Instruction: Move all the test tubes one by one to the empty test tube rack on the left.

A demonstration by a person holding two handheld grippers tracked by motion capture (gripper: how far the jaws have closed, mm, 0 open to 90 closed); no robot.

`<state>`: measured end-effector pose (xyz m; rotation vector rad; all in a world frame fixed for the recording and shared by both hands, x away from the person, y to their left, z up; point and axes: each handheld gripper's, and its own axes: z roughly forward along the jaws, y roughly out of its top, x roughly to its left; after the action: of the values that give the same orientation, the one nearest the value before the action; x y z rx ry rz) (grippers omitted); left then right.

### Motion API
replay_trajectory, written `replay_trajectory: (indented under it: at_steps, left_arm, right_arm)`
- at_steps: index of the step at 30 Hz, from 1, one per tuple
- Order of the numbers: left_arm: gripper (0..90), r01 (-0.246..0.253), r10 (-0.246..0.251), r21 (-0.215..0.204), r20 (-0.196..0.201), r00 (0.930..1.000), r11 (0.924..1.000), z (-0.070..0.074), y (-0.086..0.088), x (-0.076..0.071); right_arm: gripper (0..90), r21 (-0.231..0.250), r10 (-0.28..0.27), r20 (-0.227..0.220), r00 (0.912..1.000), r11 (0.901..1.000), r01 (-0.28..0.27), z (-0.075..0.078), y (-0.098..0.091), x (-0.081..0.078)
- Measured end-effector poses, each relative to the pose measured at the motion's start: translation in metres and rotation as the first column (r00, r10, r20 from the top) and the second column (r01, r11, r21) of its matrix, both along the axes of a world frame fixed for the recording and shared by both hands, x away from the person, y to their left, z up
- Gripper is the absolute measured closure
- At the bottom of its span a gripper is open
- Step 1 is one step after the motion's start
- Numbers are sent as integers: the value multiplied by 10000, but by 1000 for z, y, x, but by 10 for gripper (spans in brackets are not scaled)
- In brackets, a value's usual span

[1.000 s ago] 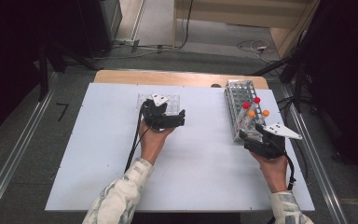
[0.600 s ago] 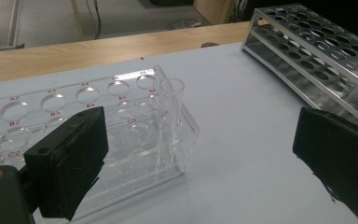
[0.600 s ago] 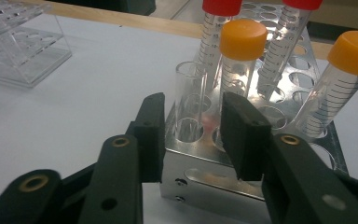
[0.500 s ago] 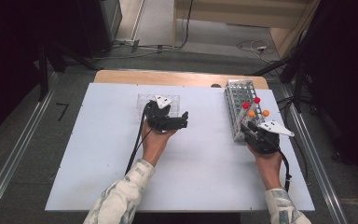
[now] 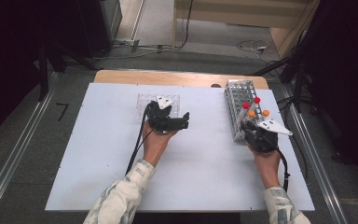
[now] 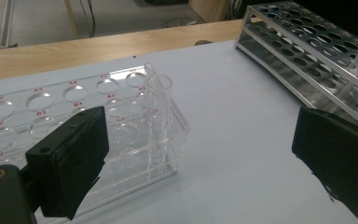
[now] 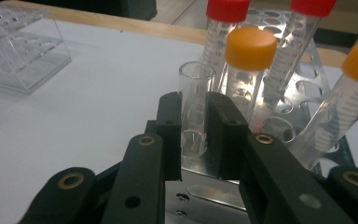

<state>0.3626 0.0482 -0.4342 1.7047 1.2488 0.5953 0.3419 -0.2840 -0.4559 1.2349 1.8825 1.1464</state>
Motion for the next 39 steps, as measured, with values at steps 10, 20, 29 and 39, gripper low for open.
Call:
replay_trajectory:
  at_steps: [10, 20, 29, 39]
  left_arm:
    - [50, -11, 11, -16, 39, 10000, 10000, 1, 1, 0]
    - [52, -50, 51, -80, 60, 10000, 10000, 2, 0, 0]
    - [60, -42, 43, -167, 90, 10000, 9999, 4, 2, -1]
    - [80, 430, -423, -314, 228, 9988, 9986, 14, 0, -13]
  right_arm:
    - [732, 383, 111, 973, 9952, 9992, -149, 42, -2, -14]
    - [732, 572, 554, 1125, 9921, 9964, -622, 53, 11, -19]
    - [732, 283, 1325, 818, 9878, 9904, -1352, 41, 45, -16]
    - [732, -14, 2001, 348, 9792, 9798, -2002, 24, 89, -10]
